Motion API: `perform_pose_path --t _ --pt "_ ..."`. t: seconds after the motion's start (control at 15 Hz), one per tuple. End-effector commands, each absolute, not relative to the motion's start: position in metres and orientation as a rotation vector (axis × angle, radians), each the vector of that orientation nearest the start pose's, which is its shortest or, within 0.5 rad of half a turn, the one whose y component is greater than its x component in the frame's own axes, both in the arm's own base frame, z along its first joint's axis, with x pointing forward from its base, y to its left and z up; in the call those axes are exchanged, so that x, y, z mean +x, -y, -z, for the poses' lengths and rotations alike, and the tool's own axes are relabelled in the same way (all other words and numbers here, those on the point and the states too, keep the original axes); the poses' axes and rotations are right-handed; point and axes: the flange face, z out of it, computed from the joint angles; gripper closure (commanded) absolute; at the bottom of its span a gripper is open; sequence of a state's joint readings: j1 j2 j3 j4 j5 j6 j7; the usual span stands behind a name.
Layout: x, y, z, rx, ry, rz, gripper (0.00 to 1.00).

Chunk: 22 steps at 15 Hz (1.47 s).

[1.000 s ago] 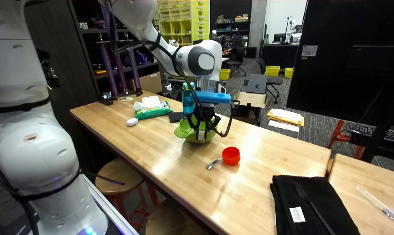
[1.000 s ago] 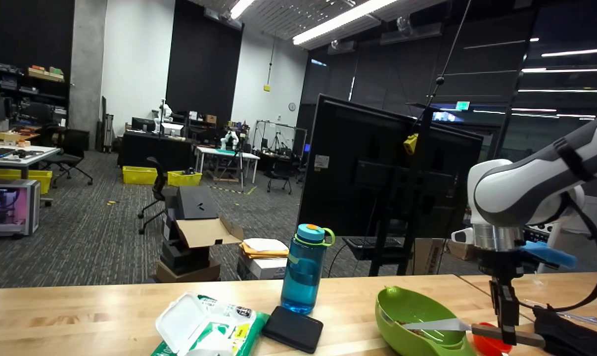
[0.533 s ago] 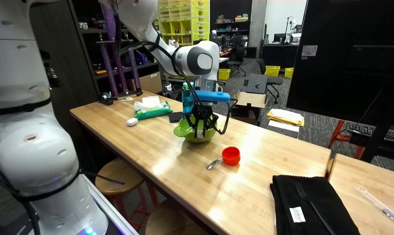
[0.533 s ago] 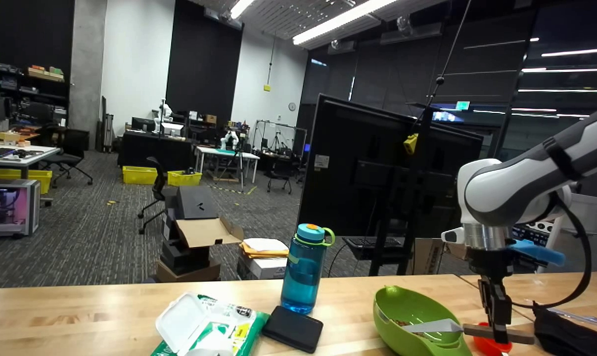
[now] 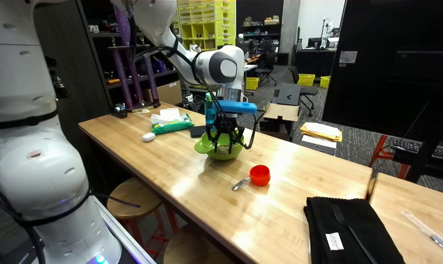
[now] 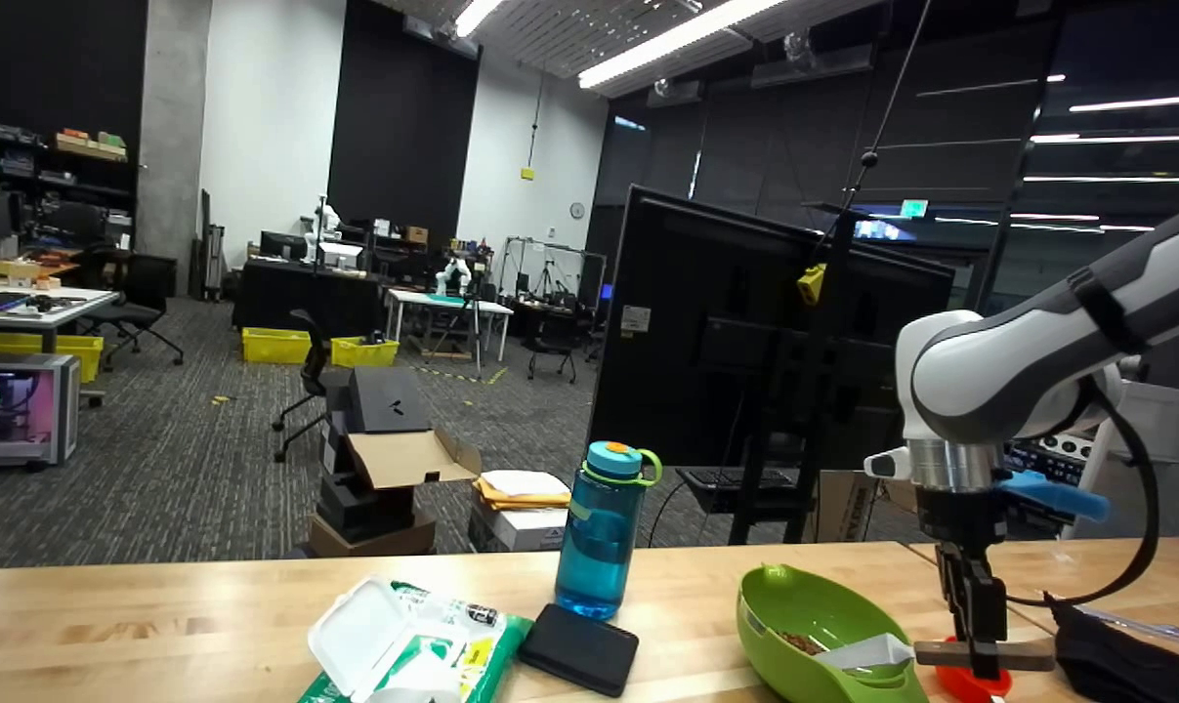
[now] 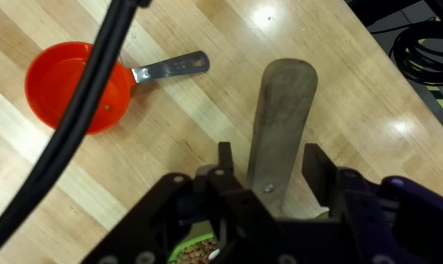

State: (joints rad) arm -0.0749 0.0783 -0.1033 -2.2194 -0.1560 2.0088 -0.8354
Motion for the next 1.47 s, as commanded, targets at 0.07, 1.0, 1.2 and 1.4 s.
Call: perform_pose_path --t 0.07,1.0,1.2,1.4 --pt "0.494 0.101 -0.341 -2.896 1.141 -0.464 0.09" --pt "0.476 0.178 -0.4 -3.063 0.82 -0.252 0.0" --pt "0.47 0.194 -0.402 -3.063 0.807 -0.264 0.0" --pt "0.466 0.212 -0.404 -3.064 0.808 -0.269 0.0"
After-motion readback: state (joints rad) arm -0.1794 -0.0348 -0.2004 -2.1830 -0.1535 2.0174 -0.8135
